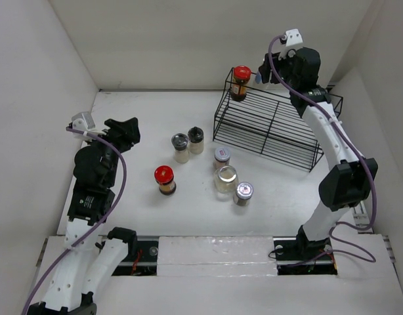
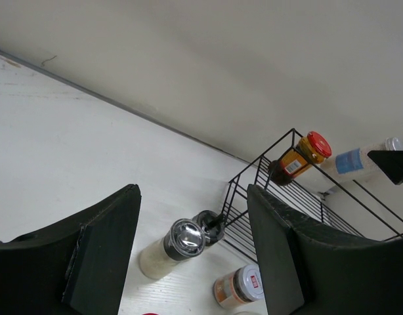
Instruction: Organize the condiment bottles
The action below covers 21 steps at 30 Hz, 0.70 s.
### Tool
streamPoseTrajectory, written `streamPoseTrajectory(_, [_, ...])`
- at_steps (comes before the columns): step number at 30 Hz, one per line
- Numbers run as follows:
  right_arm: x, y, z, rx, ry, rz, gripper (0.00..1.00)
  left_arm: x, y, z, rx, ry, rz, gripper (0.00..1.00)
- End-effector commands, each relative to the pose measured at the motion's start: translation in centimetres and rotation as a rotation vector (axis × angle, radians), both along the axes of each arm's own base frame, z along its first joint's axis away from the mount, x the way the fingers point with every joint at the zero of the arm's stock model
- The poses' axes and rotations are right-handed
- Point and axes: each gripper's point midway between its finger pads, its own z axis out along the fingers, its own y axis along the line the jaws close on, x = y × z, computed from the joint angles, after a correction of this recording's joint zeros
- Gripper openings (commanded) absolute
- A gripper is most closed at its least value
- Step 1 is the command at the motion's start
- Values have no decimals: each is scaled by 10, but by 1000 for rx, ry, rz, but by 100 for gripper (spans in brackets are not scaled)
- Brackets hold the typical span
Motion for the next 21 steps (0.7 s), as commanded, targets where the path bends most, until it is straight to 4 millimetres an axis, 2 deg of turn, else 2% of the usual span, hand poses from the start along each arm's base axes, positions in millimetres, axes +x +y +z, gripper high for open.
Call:
streamPoseTrajectory(1, [-3,9,37,36,-87,44,45,0,-1,10,5,-41,-7,62])
streamPoseTrajectory(4, [1,8,31,41,-65,31,45,0,-1,10,5,-41,-7,62])
streamPoseTrajectory(6, [11,7,17,31,1,30,45,0,-1,10,5,-41,-7,62])
streamPoseTrajectory(10, [24,15,-16,20,106,64,46,-2,0,12,3,-50,-7,62])
streamPoseTrajectory(15, [28,18,-29,17,135,73,54,-5,1,15,1,-60,-7,63])
streamPoseTrajectory(16, [28,16,-35,14,147,62,62,-5,1,15,1,-60,-7,63])
streamPoseTrajectory(18, [28,16,-35,22,150,61,71,-5,1,15,1,-60,-7,63])
streamPoseTrajectory(19, [25,16,-22,26,124,61,78,-5,1,15,1,-60,-7,63])
streamPoseTrajectory(21, [18,11,-11,25,106,39,83,-5,1,15,1,-60,-7,63])
